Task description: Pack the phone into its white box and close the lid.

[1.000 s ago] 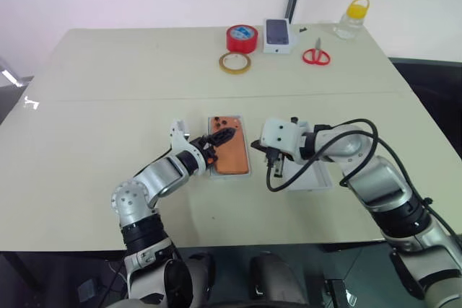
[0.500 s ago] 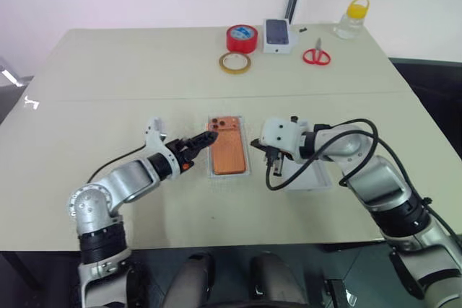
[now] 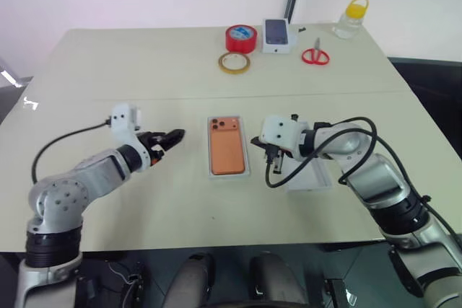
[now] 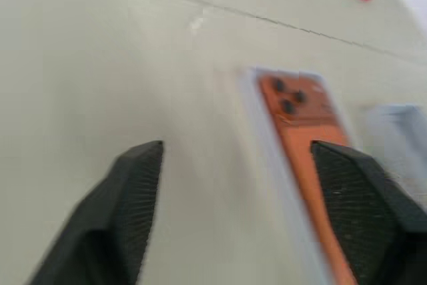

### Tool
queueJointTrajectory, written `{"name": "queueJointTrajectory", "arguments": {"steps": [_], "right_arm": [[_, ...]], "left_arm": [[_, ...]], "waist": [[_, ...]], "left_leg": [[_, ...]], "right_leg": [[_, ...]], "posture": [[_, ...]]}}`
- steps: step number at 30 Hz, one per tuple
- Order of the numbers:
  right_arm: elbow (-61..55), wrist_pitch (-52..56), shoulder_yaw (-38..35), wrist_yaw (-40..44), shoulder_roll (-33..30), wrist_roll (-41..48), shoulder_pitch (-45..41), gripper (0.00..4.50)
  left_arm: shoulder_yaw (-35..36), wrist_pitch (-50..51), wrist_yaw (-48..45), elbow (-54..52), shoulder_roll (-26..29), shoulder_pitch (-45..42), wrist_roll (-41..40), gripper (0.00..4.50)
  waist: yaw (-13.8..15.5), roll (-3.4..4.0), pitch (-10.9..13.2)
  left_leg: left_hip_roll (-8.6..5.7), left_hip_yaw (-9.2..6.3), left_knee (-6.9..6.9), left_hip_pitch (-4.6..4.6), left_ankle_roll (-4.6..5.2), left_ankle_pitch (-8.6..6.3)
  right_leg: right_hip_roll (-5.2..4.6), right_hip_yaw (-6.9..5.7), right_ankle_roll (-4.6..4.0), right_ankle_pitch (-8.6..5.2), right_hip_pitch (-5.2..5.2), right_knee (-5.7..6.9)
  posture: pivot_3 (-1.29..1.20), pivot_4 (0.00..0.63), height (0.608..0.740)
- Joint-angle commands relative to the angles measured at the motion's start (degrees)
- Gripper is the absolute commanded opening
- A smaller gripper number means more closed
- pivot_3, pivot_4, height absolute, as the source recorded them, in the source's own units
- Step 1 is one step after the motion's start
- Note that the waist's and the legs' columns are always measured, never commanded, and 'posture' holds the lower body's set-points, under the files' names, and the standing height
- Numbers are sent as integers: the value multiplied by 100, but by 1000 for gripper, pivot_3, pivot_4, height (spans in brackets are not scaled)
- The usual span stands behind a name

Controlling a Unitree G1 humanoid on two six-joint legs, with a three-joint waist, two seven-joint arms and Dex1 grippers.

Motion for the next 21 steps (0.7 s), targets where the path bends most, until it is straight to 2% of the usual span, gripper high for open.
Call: {"name": "queueJointTrajectory", "arguments": {"steps": [1,5,8,11,17,21], "right_arm": [[232,288,-58,-214,127,-123,-291,0],[368,468,123,-313,220,-291,-412,0],[482,404,375,-361,225,-529,-494,0],[803,182,751,-398,359,-815,-660,0],[1344,-192,1059,-449,632,-1172,-871,0],[1341,-271,1081,-333,710,-1234,-857,0]], "left_arm": [[-887,-332,-950,-19,509,-184,1235,1556],[-1393,-354,-1438,371,515,-515,1936,1556],[-1656,-347,-1721,554,344,-843,2317,1556],[-2223,-244,-2160,1013,87,-1455,2779,1556],[-2864,-105,-3046,1556,-208,-2026,3297,1556],[-3039,-172,-3427,1647,-368,-2125,3606,1556]], "waist": [[11,3,2],[-2,4,3],[-24,4,3],[-14,4,3],[-43,4,3],[-28,5,2]], "left_leg": [[-1,0,-2,0,0,0],[-1,-1,-4,-2,1,-1],[1,-1,-6,-5,1,-1],[0,-1,-3,-4,2,0],[-1,-1,-4,-5,2,0],[-2,-3,3,-5,2,0]], "right_leg": [[-1,0,0,0,0,-2],[-2,0,0,0,-4,-2],[-2,0,0,0,-10,0],[-1,-2,0,0,-9,3],[0,-1,1,0,-12,3],[0,-3,1,0,-9,9]], "posture": [[0,150,740],[0,150,740],[0,150,740],[0,150,740],[0,150,740],[0,150,740]]}}
